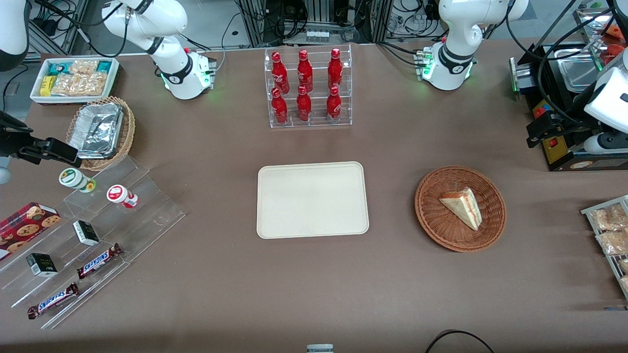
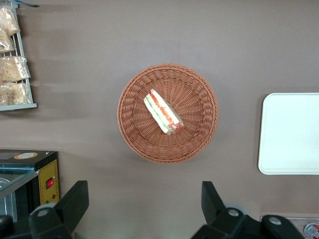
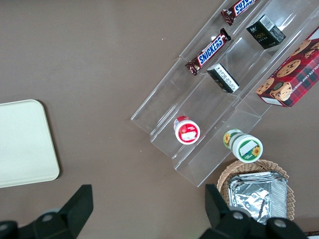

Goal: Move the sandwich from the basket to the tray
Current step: 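Move the left gripper over the sandwich in the wicker basket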

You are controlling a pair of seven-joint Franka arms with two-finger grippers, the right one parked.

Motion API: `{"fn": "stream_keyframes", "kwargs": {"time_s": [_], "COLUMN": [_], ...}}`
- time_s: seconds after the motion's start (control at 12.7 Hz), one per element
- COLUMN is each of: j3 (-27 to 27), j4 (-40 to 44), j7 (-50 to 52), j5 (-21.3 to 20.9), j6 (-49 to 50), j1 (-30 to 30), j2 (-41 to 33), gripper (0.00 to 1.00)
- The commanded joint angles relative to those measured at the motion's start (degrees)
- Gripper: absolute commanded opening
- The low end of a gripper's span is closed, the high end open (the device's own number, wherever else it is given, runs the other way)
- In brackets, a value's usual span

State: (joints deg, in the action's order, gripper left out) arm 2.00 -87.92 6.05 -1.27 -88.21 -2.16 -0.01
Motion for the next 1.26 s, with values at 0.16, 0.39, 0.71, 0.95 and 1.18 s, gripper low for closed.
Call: {"fn": "stream_keyframes", "kwargs": {"time_s": [0.16,0.39,0.71,0.95,1.18], "j3": [0.3,0.4,0.5,0.5,0.5], "j4": [0.9,-1.3,-9.2,-17.6,-27.9], "j7": [-0.3,-0.2,0.6,11.4,22.5], "j5": [0.3,0.2,0.1,0.1,0.1], "j6": [0.5,-2.7,-12.3,-21.7,-34.2], "j1": [0.5,0.0,-0.2,-0.7,-1.0], "j2": [1.5,3.8,3.9,3.9,2.9], "gripper": [1.0,1.0,1.0,1.0,1.0]}}
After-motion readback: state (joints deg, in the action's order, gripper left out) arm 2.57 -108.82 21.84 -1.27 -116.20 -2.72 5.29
